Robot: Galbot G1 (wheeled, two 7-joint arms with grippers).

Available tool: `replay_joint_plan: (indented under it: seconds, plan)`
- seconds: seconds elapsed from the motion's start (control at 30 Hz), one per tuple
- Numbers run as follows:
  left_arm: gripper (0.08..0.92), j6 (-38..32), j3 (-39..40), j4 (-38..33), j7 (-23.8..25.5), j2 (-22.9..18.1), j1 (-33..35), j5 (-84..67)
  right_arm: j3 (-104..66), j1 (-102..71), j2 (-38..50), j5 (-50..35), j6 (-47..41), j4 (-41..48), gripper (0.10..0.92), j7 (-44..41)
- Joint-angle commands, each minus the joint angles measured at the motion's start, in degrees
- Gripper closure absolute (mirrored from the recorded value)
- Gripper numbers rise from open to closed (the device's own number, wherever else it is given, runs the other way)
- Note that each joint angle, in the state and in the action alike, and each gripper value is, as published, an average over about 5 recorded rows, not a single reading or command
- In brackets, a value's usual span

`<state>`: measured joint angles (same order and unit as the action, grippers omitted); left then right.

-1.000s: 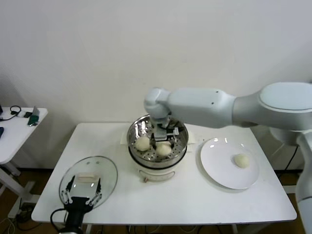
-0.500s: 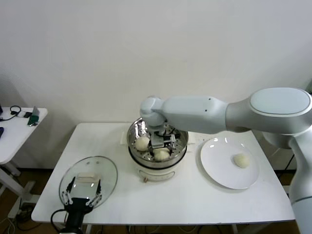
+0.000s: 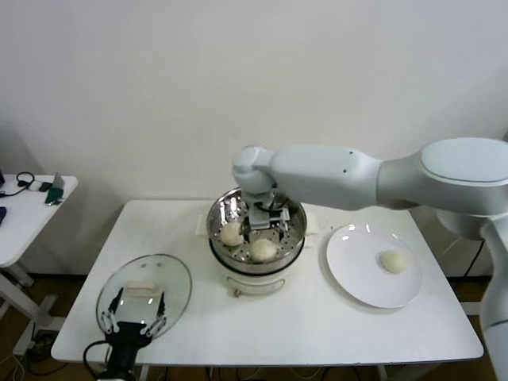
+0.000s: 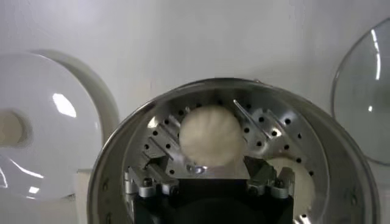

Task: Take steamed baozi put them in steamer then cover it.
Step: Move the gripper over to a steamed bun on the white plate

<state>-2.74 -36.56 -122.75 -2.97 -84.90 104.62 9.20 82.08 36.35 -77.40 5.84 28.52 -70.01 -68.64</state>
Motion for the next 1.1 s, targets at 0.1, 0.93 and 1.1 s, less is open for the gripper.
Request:
replay_joint_plan:
  seconds: [0.1,0.93,1.1]
  plan:
    - [0.177,-0.1,0.3,-0.3,0.0,0.4,0.0,0.2,0.6,5.6,15.2,-11.5,-14.6,1.2,0.203,4.4]
    - [0.177,0.1,0.3,-0.7,0.0,0.3,0.0,0.6,-7.0,-16.7,41.6,-12.9,-35.9,9.9,0.203,7.9]
    - [0.177,0.2,0.2,-0.5,-0.1,0.1,0.3,1.1,-13.7,-23.1,41.2,-9.3,-34.2,14.5,0.203,7.7]
